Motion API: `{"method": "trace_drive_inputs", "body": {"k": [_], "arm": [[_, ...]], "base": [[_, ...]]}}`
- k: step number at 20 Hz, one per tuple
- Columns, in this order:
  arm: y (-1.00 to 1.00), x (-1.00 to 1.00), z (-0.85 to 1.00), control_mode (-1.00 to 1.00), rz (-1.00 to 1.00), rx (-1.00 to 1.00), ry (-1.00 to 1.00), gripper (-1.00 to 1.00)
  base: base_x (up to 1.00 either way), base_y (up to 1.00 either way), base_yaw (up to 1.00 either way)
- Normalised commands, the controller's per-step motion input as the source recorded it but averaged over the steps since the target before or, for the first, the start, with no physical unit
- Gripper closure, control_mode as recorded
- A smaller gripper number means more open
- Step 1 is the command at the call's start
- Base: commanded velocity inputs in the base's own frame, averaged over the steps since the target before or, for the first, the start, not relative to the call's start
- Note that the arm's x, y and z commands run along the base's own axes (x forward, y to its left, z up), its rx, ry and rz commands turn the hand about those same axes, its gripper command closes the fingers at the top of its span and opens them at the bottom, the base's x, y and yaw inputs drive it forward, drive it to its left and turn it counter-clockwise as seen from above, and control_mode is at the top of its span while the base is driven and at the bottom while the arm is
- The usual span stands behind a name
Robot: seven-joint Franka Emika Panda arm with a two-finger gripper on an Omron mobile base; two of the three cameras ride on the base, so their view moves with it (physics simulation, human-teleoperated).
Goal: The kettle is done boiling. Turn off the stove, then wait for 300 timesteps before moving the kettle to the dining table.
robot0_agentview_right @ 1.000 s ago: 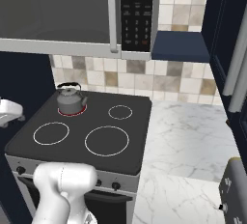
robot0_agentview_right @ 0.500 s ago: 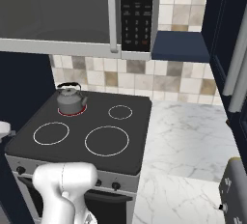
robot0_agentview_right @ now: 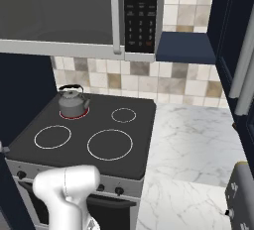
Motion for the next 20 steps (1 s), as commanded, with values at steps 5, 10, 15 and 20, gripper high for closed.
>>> {"method": "trace_drive_inputs", "body": {"k": [5,10,15,20], "arm": [[0.0,-0.08,-0.49,-1.0,0.06,-0.06,-0.05,-1.0],[0.0,-0.03,-0.51,-1.0,0.1,-0.05,-0.06,-1.0],[0.0,0.0,-0.46,-1.0,0.11,-0.04,-0.08,-1.0],[0.0,-0.03,-0.34,-1.0,0.08,-0.03,-0.13,-1.0]], "base": [[0.0,0.0,0.0],[0.0,0.0,0.0],[0.0,0.0,0.0],[0.0,0.0,0.0]]}}
